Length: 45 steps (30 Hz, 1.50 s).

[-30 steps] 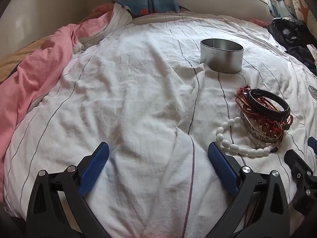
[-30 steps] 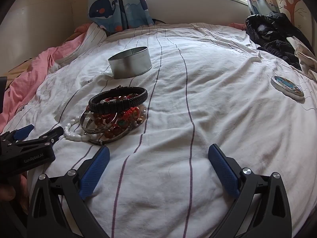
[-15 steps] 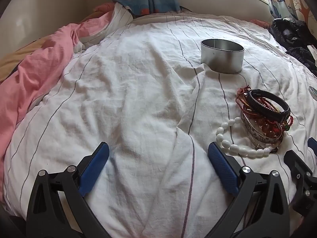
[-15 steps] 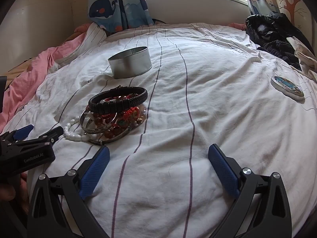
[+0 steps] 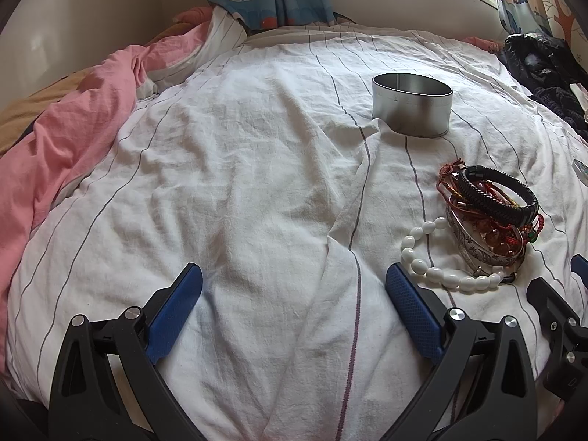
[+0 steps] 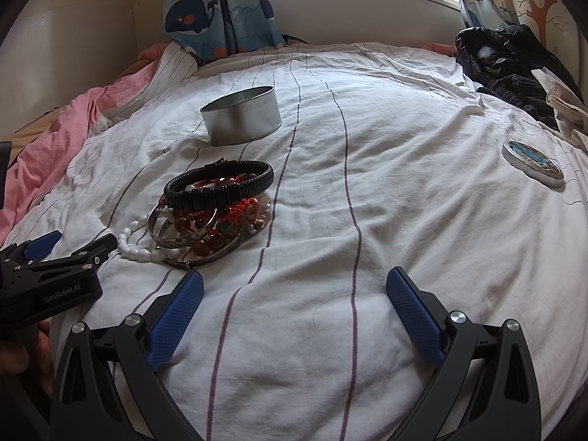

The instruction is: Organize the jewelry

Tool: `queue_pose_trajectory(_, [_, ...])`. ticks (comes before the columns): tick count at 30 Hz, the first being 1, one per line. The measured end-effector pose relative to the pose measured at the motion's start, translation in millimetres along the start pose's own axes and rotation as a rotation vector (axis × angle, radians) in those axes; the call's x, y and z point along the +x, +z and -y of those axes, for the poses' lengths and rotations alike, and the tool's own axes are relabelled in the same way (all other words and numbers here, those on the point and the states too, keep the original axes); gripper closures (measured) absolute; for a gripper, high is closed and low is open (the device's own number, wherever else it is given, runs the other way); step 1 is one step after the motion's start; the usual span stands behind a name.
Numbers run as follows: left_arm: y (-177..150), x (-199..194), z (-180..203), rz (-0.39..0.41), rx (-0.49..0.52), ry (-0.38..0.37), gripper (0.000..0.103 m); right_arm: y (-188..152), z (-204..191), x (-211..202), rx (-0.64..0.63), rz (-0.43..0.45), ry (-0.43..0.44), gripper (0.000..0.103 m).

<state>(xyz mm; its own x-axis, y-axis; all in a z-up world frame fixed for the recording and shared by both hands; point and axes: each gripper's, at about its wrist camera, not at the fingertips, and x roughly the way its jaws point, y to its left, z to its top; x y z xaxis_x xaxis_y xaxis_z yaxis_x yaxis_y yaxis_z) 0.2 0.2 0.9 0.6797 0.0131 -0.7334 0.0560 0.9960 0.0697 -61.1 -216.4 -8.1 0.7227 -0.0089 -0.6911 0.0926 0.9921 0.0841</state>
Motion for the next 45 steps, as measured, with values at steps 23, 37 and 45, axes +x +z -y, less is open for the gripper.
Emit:
queue_pose_trajectory(23, [-0.2,-0.4,0.6,0.003,0.002,0.002,0.007,0.3,-1.1,1.7,-0.002,-0.002,-0.003,0.007])
queue_pose_trajectory(37, [-0.2,-0.7,0.9,0.003,0.001,0.002,0.007,0.5,-2.2,3.3,-0.007,-0.007,-0.008,0.007])
queue_pose_trajectory(45, [-0.3,-0.9,0.8,0.005,0.001,0.002,0.007,-0.4,-2.3,2.7,-0.009,-0.008,-0.009,0.007])
